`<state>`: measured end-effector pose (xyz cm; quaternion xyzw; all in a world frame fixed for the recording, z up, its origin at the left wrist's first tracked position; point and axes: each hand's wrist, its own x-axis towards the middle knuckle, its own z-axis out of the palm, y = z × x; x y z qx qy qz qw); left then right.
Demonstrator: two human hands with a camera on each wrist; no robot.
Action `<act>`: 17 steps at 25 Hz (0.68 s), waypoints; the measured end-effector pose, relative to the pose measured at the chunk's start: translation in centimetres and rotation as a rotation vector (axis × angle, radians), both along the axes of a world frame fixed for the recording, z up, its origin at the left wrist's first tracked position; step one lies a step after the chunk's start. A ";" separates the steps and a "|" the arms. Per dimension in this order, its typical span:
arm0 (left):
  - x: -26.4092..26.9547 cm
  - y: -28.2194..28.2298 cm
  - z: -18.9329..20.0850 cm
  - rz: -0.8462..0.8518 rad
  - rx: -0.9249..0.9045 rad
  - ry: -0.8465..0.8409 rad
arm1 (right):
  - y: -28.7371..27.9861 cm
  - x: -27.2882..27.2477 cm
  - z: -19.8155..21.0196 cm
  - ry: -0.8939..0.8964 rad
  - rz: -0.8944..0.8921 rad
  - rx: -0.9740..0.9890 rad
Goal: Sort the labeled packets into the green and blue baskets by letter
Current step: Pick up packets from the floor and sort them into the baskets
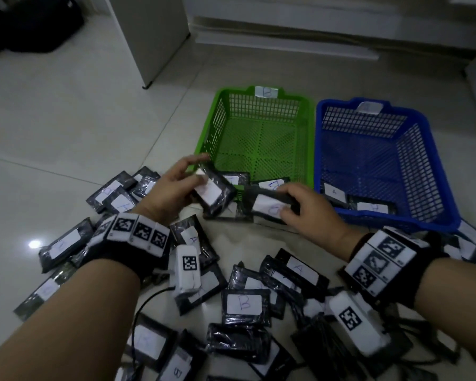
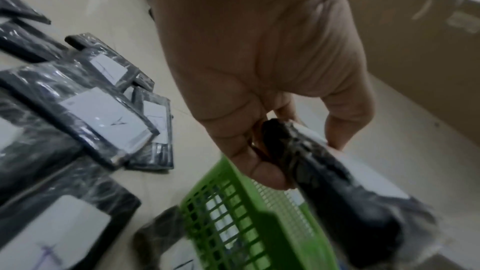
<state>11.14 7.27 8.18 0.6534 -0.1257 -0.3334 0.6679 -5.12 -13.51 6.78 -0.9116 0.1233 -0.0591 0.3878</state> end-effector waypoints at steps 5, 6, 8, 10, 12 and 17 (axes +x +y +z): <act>1.1 -1.6 0.3 0.262 -0.012 -0.136 | -2.3 3.6 2.3 -0.055 -0.217 0.040; 1.4 -2.0 0.0 0.308 0.052 -0.200 | -2.9 4.3 2.4 -0.042 -0.222 0.032; 1.6 -2.8 -0.5 0.347 0.237 -0.382 | -3.7 5.5 1.9 -0.005 -0.211 0.033; 1.5 -3.8 -0.8 0.328 0.387 -0.548 | -4.4 6.5 1.0 0.082 -0.193 -0.005; 1.7 -4.8 -1.3 0.288 0.564 -0.706 | -4.8 7.2 -0.1 0.183 -0.144 -0.086; 1.9 -5.7 -4.1 0.162 0.936 -0.942 | -4.2 7.5 -2.1 0.337 -0.042 -0.290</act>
